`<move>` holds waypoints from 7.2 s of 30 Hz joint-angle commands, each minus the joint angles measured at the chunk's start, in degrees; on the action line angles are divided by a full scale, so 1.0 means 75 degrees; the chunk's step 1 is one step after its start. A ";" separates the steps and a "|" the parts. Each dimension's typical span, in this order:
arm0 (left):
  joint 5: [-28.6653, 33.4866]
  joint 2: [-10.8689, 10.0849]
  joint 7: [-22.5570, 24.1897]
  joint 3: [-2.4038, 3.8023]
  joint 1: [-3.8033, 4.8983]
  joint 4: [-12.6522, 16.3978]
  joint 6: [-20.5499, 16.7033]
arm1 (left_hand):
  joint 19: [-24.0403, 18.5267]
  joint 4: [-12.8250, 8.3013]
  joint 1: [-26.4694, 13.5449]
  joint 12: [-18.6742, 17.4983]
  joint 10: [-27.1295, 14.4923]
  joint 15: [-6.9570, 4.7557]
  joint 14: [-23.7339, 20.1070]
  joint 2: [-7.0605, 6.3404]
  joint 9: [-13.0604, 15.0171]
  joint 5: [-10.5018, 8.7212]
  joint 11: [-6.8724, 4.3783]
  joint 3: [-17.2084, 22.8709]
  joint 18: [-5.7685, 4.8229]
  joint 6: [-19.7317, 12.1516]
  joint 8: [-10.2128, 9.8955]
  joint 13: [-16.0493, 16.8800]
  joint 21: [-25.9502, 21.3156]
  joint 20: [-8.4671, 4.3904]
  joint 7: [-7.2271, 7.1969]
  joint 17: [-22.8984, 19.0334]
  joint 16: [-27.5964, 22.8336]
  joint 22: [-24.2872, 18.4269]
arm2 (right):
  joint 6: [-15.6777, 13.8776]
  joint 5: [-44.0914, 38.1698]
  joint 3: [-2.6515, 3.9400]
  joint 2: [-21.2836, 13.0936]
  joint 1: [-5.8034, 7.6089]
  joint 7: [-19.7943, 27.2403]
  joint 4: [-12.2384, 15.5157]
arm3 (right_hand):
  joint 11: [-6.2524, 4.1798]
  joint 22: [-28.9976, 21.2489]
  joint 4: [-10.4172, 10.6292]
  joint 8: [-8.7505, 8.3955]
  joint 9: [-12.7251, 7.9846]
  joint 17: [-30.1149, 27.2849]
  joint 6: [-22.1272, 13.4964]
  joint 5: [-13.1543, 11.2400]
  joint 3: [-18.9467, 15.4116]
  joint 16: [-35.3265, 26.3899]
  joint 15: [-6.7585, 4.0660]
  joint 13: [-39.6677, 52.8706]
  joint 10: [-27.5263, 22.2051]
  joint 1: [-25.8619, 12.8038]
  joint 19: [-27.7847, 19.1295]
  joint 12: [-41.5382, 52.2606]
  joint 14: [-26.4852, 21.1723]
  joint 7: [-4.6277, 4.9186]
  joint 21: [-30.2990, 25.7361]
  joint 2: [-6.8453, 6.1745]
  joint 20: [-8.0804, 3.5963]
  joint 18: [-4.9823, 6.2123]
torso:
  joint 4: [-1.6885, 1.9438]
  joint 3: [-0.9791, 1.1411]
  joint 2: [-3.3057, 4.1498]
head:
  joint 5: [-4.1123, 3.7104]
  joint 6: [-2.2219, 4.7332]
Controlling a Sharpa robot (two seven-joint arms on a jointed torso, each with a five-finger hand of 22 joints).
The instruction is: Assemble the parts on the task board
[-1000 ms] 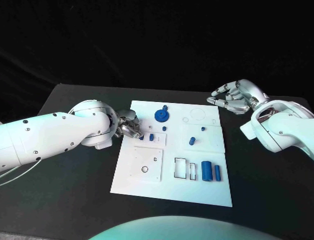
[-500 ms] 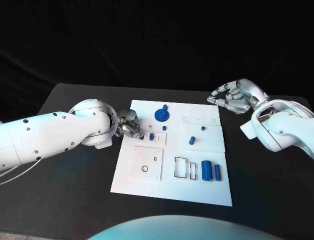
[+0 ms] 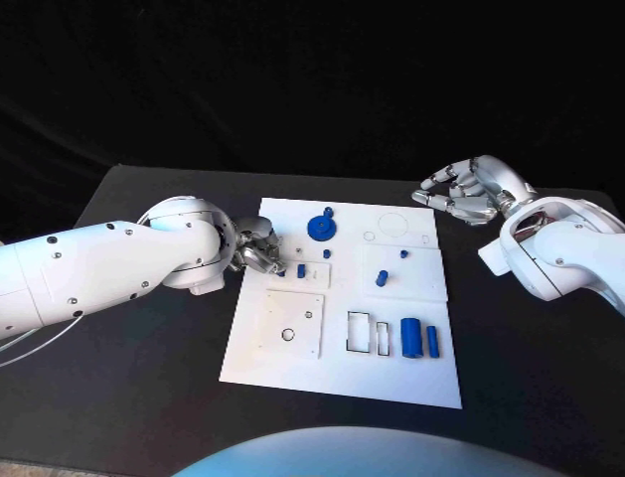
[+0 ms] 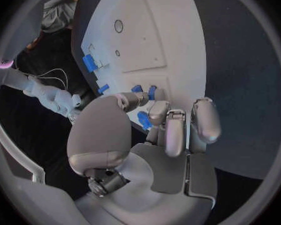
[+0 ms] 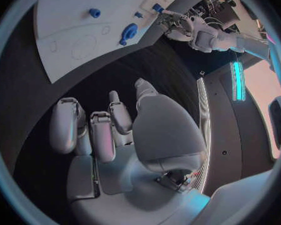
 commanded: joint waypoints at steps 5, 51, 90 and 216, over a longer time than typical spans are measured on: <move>0.0305 0.0076 0.0113 -0.0021 -0.0026 0.0016 -0.0031 | 0.0051 -0.0775 -0.0695 -0.0011 0.0173 -0.0099 0.0648 -0.0100 -0.0132 -0.0102 -0.0079 0.0748 -0.0048 0.0119 0.0056 0.0027 0.0000 -0.0018 -0.0169 0.1460 0.0029 0.0012 | 0.0085 -0.0081 0.0001 -0.0003 -0.0004 -0.0009 0.0012 | 0.0009 0.0555 0.0007 0.0054 -0.0011 0.0721 -0.0044 0.0051 -0.0058 -0.0046 -0.0034 -0.0008 -0.0035 -0.0068 -0.0064 -0.0033 0.0499 -0.0019 -0.0027 -0.0006 -0.0016 0.0046 | 0.0001 -0.0002 -0.0003 | -0.0010 -0.0005; 0.0365 0.0103 -0.0007 -0.0026 -0.0027 -0.0228 -0.0030 | 0.0077 0.0512 -0.1523 -0.0016 0.0180 -0.0119 0.0648 -0.0237 -0.0636 -0.0098 -0.0090 -0.1136 -0.0051 0.0383 -0.0094 0.0129 -0.0061 -0.0044 -0.0196 0.1458 0.0024 -0.0005 | 0.0063 -0.0081 0.0001 -0.0011 -0.0004 -0.0029 0.0014 | 0.0008 0.0544 0.0007 0.0068 -0.0014 0.0702 -0.0049 0.0051 -0.0067 -0.0057 -0.0036 -0.0027 -0.0049 -0.0102 -0.0071 -0.0048 0.0494 -0.0020 -0.0051 0.0001 -0.0017 0.0050 | 0.0005 -0.0005 -0.0004 | 0.0006 -0.0026; -0.2784 0.1185 0.4018 0.0039 0.0006 -0.0813 -0.1890 | -0.2838 -0.0431 0.2409 -0.4707 -0.4121 0.0788 -0.3213 -0.0533 -0.3025 -0.0149 0.0978 -0.1928 0.0701 -0.1229 -0.2055 -0.5912 -0.3635 0.0710 0.0729 -0.4922 -0.3967 -0.4880 | 0.0058 -0.0082 0.0001 0.0040 -0.0036 0.0049 -0.0028 | 0.0007 0.0521 -0.0001 0.0082 -0.0016 0.0669 -0.0056 0.0053 -0.0078 -0.0074 -0.0037 -0.0053 -0.0068 -0.0121 -0.0091 -0.0068 0.0487 -0.0021 -0.0095 -0.0001 -0.0018 0.0059 | -0.0014 -0.0008 0.0015 | -0.0151 0.0190; -0.3644 0.0496 0.3759 0.0304 -0.0110 -0.0864 -0.1097 | -0.1841 -0.1292 0.2439 -0.5796 -0.1889 0.0542 -0.1245 -0.0014 -0.3224 -0.0148 0.0676 -0.1572 0.0397 0.1094 -0.3147 -0.6743 -0.0922 0.0586 0.0553 -0.3172 -0.0988 -0.1976 | -0.0012 -0.0093 0.0001 0.0064 -0.0050 0.0096 -0.0030 | -0.0006 0.0474 0.0006 0.0156 -0.0009 0.0565 -0.0021 0.0053 -0.0076 -0.0135 -0.0048 -0.0189 -0.0167 -0.0123 -0.0130 -0.0186 0.0458 -0.0038 -0.0190 0.0041 -0.0026 0.0077 | 0.0021 -0.0016 -0.0017 | -0.0137 0.0125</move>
